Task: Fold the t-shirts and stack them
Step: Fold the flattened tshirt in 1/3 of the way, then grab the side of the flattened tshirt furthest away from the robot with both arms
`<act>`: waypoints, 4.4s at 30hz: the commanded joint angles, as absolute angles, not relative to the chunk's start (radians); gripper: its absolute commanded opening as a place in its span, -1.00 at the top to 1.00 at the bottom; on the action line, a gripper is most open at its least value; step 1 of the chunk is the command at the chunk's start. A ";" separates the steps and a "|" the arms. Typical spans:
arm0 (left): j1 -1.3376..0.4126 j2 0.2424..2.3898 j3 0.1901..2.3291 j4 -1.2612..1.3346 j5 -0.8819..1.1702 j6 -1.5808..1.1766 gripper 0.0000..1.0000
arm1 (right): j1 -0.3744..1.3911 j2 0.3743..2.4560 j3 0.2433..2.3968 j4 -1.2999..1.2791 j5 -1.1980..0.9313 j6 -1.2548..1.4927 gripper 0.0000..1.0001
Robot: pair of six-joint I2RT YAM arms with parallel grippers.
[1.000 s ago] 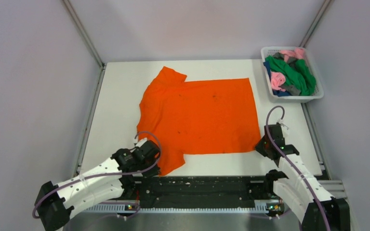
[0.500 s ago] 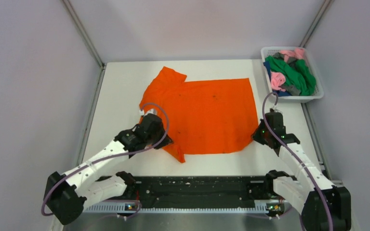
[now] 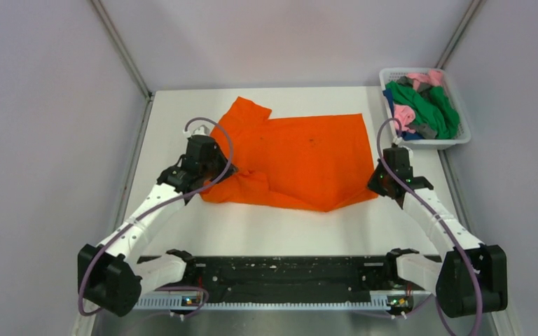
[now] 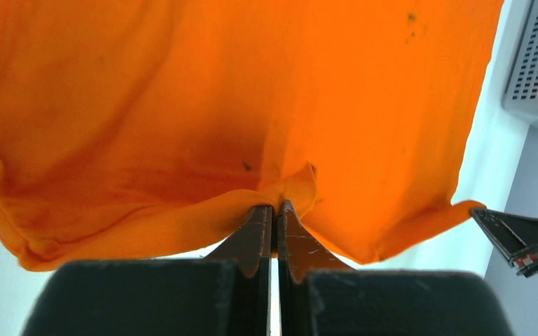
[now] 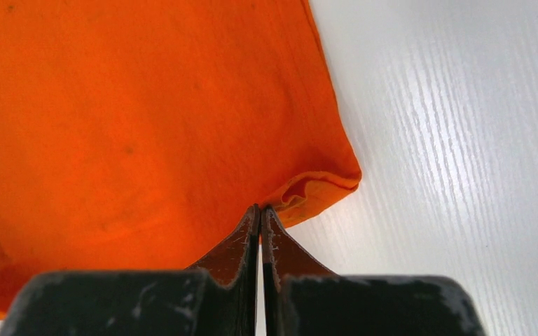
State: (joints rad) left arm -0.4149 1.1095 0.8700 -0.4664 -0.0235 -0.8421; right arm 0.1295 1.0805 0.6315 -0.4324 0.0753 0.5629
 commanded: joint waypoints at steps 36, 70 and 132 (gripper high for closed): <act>-0.153 1.783 1.445 -0.449 0.062 -0.592 -0.97 | 0.122 1.501 1.006 -0.299 0.346 0.576 -0.44; -0.182 1.374 0.595 -0.294 0.244 -0.741 -0.98 | 0.296 1.146 0.444 -0.320 -0.015 0.689 -0.95; -0.189 2.362 2.164 -0.805 -0.172 -0.276 -0.64 | 0.388 0.854 0.553 -0.448 0.308 0.610 -0.97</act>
